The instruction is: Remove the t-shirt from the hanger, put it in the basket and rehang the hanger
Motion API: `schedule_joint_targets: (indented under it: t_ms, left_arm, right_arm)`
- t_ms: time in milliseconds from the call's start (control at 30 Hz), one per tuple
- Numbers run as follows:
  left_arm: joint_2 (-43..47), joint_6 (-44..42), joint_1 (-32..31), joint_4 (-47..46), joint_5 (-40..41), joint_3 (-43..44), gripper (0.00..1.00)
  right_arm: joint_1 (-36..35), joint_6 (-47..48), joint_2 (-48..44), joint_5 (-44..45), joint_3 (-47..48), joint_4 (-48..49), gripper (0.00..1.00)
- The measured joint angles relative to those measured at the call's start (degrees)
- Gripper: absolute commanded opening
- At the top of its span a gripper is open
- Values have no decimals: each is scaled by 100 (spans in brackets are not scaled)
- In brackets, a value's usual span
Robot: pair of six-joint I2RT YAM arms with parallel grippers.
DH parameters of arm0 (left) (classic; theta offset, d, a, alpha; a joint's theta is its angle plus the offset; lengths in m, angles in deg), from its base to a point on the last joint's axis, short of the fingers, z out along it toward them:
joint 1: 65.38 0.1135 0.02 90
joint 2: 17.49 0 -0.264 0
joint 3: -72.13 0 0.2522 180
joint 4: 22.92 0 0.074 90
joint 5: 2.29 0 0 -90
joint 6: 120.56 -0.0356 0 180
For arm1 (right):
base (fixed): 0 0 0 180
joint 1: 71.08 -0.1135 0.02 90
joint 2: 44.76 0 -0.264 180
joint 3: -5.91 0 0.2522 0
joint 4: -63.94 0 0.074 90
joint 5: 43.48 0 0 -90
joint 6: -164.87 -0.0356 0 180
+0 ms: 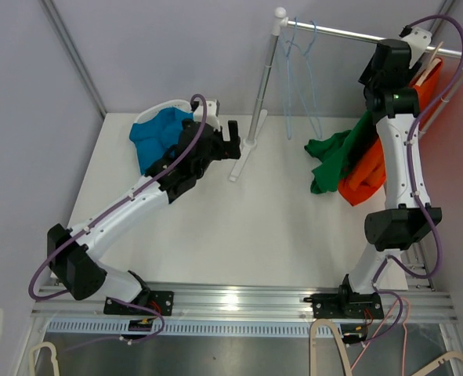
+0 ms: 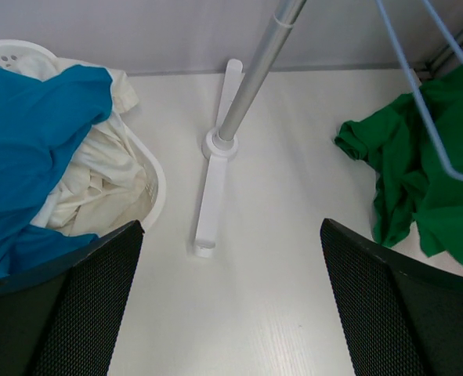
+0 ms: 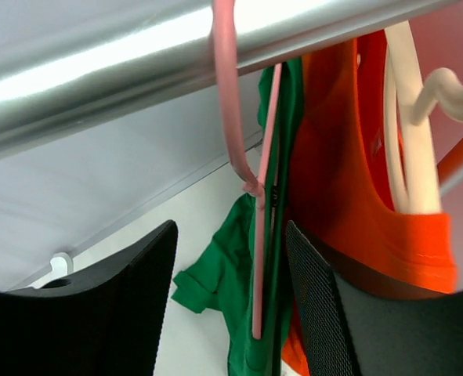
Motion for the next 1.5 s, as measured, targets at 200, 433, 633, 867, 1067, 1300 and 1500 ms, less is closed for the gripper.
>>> schedule_joint_targets:
  t_ms: [200,433,633,867,1067,1300,1500]
  left_arm:
    - [13,-50,-4,-90,-243,-186,99]
    - [13,-48,-4,-114,-323,-199,99]
    - [13,-50,-4,-111,-339,-199,100]
    - [9,-50,-4,-109,-339,-240,100]
    - [-15,-46,-4,-109,-345,-247,99]
    - [-9,-46,-9,-203,-424,-372,99]
    - [98,-197,-201,-592,-551,-964,100]
  right_arm:
    - [0,-28,459,192,713,-219,34]
    - [-74,107,804,822,798,-149,38]
    - [-101,181,890,953,822,-133,42]
    - [-96,444,1016,1338,824,-42,0]
    - [-544,1172,903,1993,315,728,0]
    - [-1639,2052,592,1912,-232,1613,0]
    - [-1871,2100,-348,1639,-1419,1908,0]
